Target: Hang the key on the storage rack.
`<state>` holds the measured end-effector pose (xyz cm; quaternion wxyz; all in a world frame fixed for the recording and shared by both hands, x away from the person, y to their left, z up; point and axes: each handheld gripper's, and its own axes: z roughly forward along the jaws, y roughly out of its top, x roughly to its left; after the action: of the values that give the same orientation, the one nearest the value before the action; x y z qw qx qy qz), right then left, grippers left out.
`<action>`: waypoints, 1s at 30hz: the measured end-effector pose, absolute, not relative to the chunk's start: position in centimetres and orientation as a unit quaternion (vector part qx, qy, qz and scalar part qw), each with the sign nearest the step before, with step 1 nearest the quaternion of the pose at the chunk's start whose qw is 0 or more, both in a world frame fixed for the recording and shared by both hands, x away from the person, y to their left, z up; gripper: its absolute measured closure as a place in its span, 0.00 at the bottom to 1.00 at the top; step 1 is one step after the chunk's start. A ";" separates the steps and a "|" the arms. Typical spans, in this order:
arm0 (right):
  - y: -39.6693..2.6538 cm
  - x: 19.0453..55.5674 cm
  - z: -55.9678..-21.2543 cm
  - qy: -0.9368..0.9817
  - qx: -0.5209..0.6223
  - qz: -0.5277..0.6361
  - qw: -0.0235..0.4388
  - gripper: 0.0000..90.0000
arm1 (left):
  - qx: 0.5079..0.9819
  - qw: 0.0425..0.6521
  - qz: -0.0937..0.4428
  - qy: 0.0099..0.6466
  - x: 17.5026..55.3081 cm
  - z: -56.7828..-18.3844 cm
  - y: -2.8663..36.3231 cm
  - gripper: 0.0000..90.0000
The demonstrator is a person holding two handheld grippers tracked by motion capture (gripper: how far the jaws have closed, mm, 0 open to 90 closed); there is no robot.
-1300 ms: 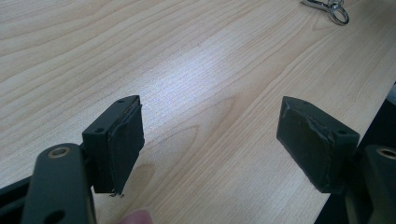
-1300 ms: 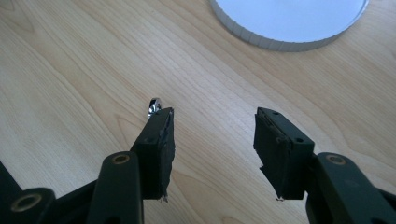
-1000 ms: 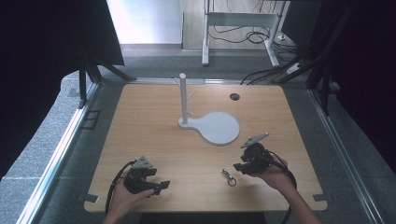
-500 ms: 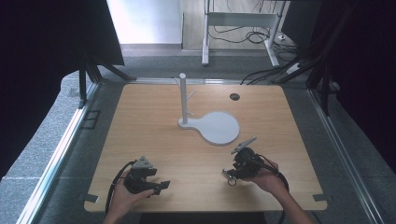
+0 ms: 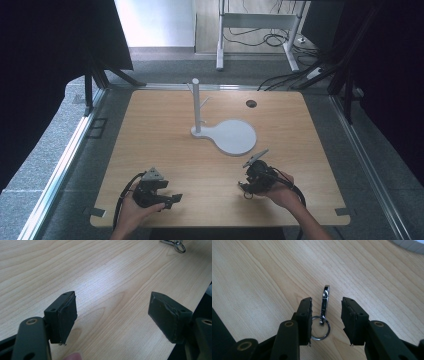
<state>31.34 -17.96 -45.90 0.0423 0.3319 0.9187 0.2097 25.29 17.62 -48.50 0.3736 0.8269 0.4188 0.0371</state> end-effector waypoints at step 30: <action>-16.8 31.9 -48.0 0.925 0.340 0.164 0.056 0.76 | 0.828 0.371 0.035 0.418 25.3 -48.7 17.6 0.26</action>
<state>31.88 -16.79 -47.96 0.0561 0.3396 0.9245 0.1636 25.34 17.57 -48.67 0.3712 0.8283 0.4183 0.0352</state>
